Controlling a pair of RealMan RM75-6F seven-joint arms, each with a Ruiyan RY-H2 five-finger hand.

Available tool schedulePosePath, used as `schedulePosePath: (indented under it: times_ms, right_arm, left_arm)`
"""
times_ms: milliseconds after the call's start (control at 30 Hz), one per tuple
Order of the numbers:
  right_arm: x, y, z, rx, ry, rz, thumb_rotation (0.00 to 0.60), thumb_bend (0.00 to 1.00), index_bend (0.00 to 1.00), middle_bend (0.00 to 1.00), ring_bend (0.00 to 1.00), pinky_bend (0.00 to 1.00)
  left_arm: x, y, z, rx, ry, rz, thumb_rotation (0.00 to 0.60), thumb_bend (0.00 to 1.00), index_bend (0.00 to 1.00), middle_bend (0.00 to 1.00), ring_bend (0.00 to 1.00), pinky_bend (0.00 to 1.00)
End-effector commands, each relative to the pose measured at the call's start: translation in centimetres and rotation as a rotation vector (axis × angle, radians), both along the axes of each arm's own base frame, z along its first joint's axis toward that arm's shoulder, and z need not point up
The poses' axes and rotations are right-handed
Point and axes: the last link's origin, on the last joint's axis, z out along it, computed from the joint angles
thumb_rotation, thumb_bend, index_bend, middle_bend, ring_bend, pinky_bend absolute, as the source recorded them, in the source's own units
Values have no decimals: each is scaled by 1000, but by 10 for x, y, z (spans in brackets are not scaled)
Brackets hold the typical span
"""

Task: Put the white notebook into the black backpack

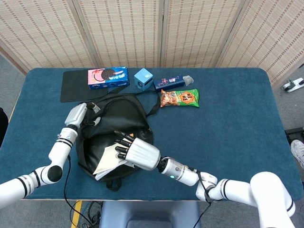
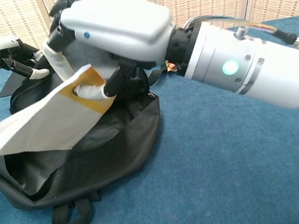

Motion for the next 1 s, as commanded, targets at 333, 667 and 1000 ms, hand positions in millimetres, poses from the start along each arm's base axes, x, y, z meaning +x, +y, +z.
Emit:
schedulePosePath:
  times_ms: [333, 667, 1000]
  right_arm:
    - [-14, -5, -33, -42, 89, -51, 600, 470, 740, 476, 255, 82]
    - [-21, -15, -48, -70, 158, -119, 600, 470, 740, 391, 228, 82]
    - [-30, -22, -48, -36, 138, -173, 600, 470, 740, 371, 202, 82]
  left_arm:
    - [-2, -1, 5, -8, 21, 10, 600, 469, 770, 353, 294, 72]
    - [-5, -2, 10, -4, 20, 24, 600, 469, 771, 353, 296, 72]
    - [-11, -2, 15, 5, 5, 41, 600, 469, 772, 353, 298, 72]
